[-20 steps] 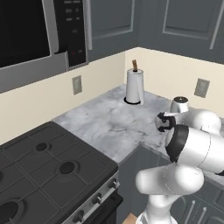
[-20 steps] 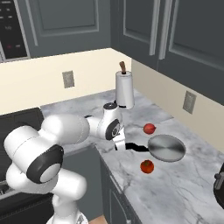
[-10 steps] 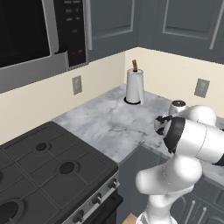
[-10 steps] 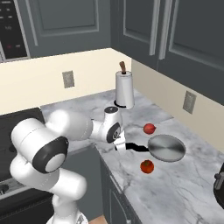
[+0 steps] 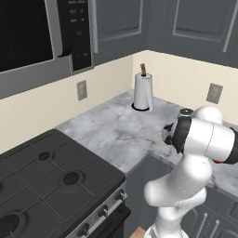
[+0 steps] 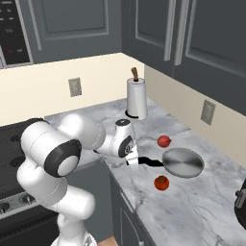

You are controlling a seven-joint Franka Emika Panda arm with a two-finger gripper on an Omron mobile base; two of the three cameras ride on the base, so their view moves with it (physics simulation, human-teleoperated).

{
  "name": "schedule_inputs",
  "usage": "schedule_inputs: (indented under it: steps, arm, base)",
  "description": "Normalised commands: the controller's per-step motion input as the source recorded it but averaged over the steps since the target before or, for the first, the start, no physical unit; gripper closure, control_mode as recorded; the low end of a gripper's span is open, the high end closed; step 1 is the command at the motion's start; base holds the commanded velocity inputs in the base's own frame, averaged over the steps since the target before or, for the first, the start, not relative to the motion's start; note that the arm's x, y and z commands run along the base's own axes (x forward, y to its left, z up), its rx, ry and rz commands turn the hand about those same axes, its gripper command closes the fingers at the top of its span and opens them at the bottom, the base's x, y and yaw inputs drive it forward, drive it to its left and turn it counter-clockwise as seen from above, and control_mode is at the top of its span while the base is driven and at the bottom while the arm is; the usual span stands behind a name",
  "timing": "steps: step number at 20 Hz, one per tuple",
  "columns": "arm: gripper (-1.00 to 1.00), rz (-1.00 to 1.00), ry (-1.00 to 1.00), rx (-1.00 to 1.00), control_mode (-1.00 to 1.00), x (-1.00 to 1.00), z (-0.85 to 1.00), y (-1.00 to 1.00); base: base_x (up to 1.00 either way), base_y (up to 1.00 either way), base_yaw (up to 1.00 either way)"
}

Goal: Place the pan on the front right burner on the stove. Then place the tomato and the onion in the pan and turn on the front right burner.

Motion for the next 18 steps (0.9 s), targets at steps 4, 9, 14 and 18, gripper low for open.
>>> schedule_inputs:
  steps: [4, 9, 14, 18]
  arm:
    - [1.0, 0.0, 0.01, 0.0, -1.0, 0.03, -0.04, 0.0]
    - [1.0, 0.0, 0.0, 0.0, -1.0, 0.0, 0.0, 0.0]
    - [1.0, 0.0, 0.0, 0.0, -1.0, -0.04, 0.17, 0.0]
    - [1.0, 0.0, 0.0, 0.0, -1.0, -0.14, 0.28, 0.0]
  base:
    - [0.0, 0.0, 0.0]
    - [0.0, 0.0, 0.0]
    - [0.0, 0.0, 0.0]
    - [0.0, 0.0, 0.0]
